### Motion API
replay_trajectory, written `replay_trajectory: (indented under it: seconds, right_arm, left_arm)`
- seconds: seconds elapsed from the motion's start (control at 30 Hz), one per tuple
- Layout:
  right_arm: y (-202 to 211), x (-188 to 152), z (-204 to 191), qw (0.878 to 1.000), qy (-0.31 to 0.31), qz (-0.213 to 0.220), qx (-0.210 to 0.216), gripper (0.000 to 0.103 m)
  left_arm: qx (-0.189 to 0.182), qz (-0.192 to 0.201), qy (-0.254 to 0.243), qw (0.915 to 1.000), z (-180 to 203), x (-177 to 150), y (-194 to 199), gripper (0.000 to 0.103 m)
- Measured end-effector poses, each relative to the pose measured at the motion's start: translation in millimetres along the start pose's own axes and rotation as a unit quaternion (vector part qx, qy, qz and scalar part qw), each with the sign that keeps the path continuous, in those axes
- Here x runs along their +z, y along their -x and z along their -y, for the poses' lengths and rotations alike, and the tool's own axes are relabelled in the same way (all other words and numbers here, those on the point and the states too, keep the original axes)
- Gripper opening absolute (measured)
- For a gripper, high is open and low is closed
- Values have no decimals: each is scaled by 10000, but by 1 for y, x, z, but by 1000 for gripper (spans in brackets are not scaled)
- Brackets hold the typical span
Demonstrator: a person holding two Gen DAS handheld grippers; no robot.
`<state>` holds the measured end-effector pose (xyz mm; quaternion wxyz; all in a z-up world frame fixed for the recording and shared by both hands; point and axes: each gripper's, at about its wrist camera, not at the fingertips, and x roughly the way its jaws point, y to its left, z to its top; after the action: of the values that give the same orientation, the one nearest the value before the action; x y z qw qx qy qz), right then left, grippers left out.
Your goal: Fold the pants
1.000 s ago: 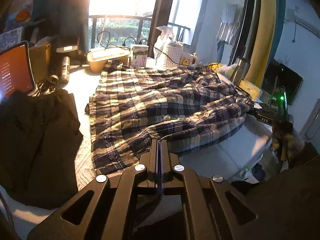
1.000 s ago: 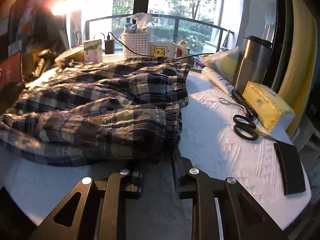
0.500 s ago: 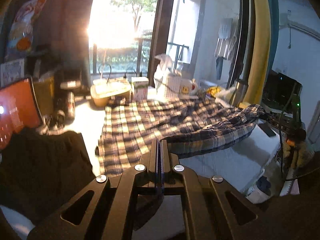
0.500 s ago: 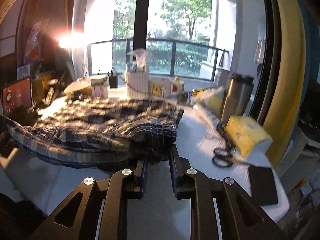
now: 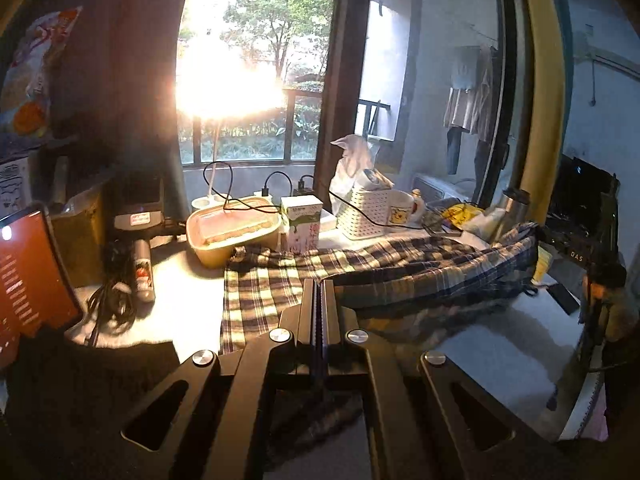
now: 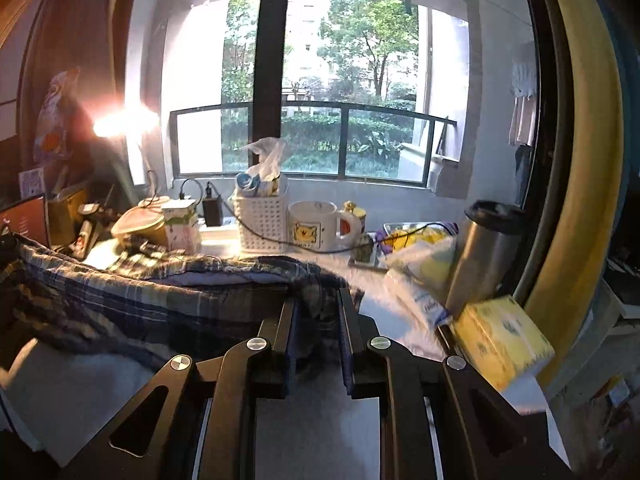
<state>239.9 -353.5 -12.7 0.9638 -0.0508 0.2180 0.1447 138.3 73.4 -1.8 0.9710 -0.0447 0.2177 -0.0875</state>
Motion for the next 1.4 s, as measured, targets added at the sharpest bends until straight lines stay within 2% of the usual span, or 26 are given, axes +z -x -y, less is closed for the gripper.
replay_trajectory:
  seconds: [0.2, 0.37, 0.63, 0.8, 0.87, 0.9, 0.93, 1.0, 1.07, 1.1, 1.17, 1.2, 1.23, 1.3, 1.4]
  right_arm:
    - [-58, 18, 16, 9998, -140, -153, 7, 1]
    - [-100, 27, 21, 9993, -92, -345, 70, 1]
    - [-162, 49, 36, 9985, 47, -549, -7, 1]
    - [-211, 52, 41, 9958, 82, -911, -49, 1]
    - [-233, 47, 41, 9931, 66, -1169, -31, 1]
    - [-238, 45, 41, 9926, 37, -1212, -29, 1]
    - [-241, 43, 41, 9921, 24, -1251, -31, 1]
    - [-246, 40, 39, 9906, 66, -1364, -65, 2]
    - [-245, 39, 39, 9905, 93, -1369, -85, 4]
    - [-241, 39, 40, 9909, 78, -1337, -104, 11]
    - [-228, 39, 41, 9919, 21, -1266, -127, 40]
    - [-220, 39, 41, 9924, -19, -1226, -131, 69]
    - [-212, 38, 43, 9929, -62, -1179, -140, 83]
    - [-193, 33, 44, 9935, -162, -1119, -134, 83]
    - [-170, 19, 44, 9912, -349, -1275, 7, 83]
  left_arm:
    - [-156, -205, 138, 9996, -25, 30, -58, 0]
    - [-157, -460, 188, 9986, -38, 40, -103, 0]
    - [-225, -648, 68, 9976, -47, 59, -165, 0]
    - [-137, -1253, 119, 9920, -60, 60, -214, 2]
    - [-8, -1347, 184, 9907, -68, 56, -217, 24]
    - [142, -1282, 253, 9913, -75, 54, -213, 52]
    - [220, -1213, 319, 9919, -81, 53, -207, 70]
    - [374, -1085, 502, 9921, -94, 48, -190, 74]
    - [485, -1150, 653, 9900, -103, 40, -179, 75]
    - [551, -1287, 775, 9871, -108, 31, -172, 75]
    - [610, -1618, 955, 9803, -112, 11, -167, 75]
    - [626, -1727, 1012, 9778, -113, 3, -166, 75]
    - [618, -1877, 1101, 9741, -113, -9, -164, 75]
    - [476, -2039, 1237, 9700, -112, -28, -160, 75]
    - [312, -2167, 1460, 9648, -110, -47, -154, 75]
